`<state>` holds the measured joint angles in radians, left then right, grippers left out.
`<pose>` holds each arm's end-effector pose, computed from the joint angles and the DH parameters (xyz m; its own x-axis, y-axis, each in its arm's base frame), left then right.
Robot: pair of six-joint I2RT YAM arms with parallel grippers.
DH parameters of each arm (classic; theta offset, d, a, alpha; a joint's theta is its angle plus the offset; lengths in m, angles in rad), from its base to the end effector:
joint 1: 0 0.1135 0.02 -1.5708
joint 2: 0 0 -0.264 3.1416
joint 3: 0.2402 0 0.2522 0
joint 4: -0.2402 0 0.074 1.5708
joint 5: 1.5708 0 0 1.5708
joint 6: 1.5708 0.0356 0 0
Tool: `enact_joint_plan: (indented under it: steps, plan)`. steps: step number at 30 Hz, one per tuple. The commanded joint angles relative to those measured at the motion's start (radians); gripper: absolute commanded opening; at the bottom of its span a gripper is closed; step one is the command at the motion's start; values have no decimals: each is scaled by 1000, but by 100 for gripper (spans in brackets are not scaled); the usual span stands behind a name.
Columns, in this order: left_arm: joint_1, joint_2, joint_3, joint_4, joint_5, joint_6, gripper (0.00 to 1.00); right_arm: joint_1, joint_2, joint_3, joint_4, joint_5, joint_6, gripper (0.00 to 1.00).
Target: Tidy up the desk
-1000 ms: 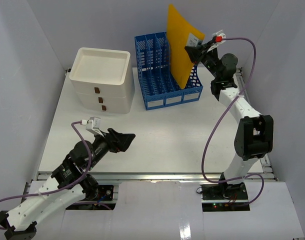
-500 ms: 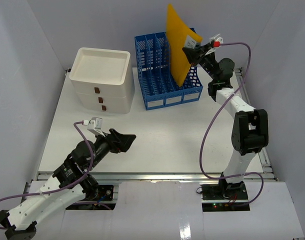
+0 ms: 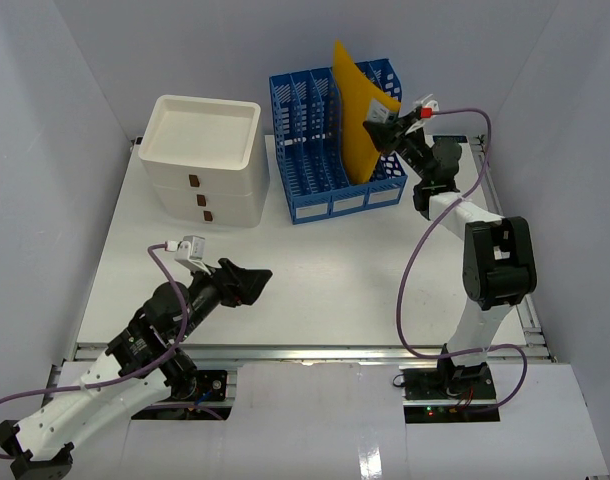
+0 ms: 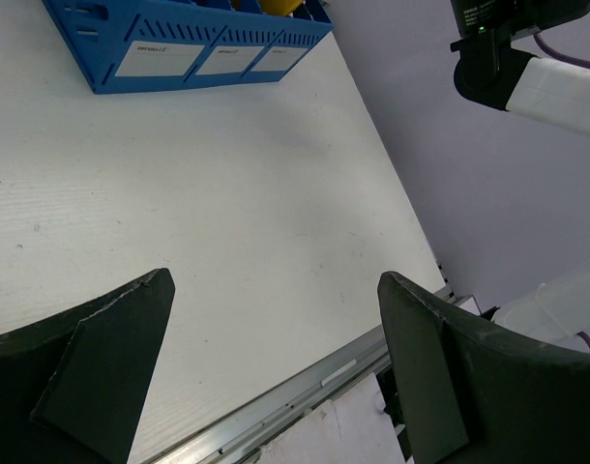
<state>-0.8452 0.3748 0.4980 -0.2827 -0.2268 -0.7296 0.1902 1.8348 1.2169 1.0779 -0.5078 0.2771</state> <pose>0.0839 -0.0825 0.2825 -0.4663 -0.4531 -0.7598 0.3633 0.6850 -0.6315 0.4067 0.0959 0.3220 0.2571 0.2929 -0.9209 -0.6897 0.7231 0.0375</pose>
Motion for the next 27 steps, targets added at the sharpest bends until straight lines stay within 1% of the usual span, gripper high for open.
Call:
enact_joint_plan:
  steps: [1, 6, 9, 12, 13, 14, 16, 18, 19, 20, 22, 23, 27]
  plan:
    - [3, -5, -12, 26, -4, 3, 98, 5, -35, -35, 91, -37, 3, 40]
    - [3, 10, -9, 45, 7, -5, 98, 6, -49, -54, 65, -57, -28, 76]
    - [4, 30, 2, 52, 4, -16, 98, 6, -86, -66, 20, -52, -59, 90]
    - [3, 50, 20, 50, -6, -25, 98, 6, -162, -92, -60, -18, -120, 99]
    - [3, 50, 26, 45, -11, -28, 98, 5, -191, -101, -98, -3, -144, 95]
    - [3, 60, 45, 41, -18, -28, 98, 5, -257, -106, -143, 6, -172, 93]
    - [3, 79, 74, 6, -56, -30, 98, 3, -346, -118, -324, 27, -256, 90]
    - [3, 110, 117, -42, -99, -35, 98, -6, -443, -109, -513, 40, -283, 90]
    - [3, 130, 145, -74, -129, -42, 98, -11, -494, -94, -639, 34, -318, 90]
    - [3, 145, 165, -92, -129, -42, 98, -12, -528, -94, -642, 33, -319, 90]
    - [4, 199, 209, -107, -144, -3, 98, -22, -646, -113, -897, -23, -396, 90]
    - [4, 213, 229, -102, -130, 19, 98, -26, -699, -141, -985, -59, -431, 90]
    - [5, 311, 297, -65, -36, 97, 98, -34, -881, -301, -1238, -156, -530, 90]
